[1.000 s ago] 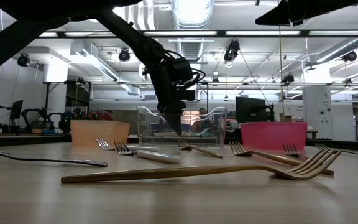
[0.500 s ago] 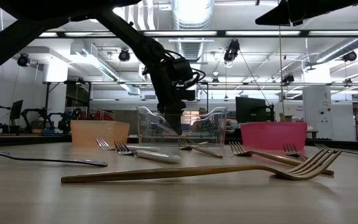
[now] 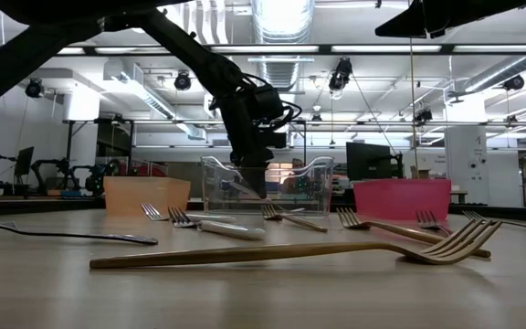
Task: Sort silverware by color (type)
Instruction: Put the white fork into the transparent bin
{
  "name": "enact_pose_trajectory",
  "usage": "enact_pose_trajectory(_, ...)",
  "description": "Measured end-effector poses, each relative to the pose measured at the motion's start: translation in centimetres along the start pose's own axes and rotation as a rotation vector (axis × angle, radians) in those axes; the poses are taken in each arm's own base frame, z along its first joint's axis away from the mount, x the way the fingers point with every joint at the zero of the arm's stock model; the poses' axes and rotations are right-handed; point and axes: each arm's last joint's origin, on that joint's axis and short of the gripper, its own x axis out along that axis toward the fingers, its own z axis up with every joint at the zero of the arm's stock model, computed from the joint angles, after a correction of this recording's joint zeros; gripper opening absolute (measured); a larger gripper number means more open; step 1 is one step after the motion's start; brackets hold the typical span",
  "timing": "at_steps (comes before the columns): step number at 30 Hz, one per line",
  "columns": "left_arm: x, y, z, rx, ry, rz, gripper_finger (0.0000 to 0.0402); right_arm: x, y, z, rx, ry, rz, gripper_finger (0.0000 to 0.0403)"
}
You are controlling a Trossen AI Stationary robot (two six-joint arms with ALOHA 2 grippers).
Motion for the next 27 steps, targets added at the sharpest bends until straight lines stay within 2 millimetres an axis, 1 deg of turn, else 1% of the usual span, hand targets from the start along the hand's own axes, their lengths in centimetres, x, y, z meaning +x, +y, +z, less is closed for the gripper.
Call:
enact_pose_trajectory(19, 0.00, -0.02, -0.06, -0.007, 0.006, -0.003, 0.0059, 0.00, 0.00, 0.00, 0.000, 0.000, 0.000, 0.0100)
enact_pose_trajectory(23, 0.00, -0.02, -0.06, -0.007, 0.006, -0.003, 0.0073, 0.00, 0.01, 0.00, 0.000, 0.000, 0.000, 0.0100)
enact_pose_trajectory(27, 0.00, -0.02, -0.05, -0.007, 0.006, -0.002, 0.0099, 0.00, 0.00, 0.00, 0.000, 0.000, 0.000, 0.0100)
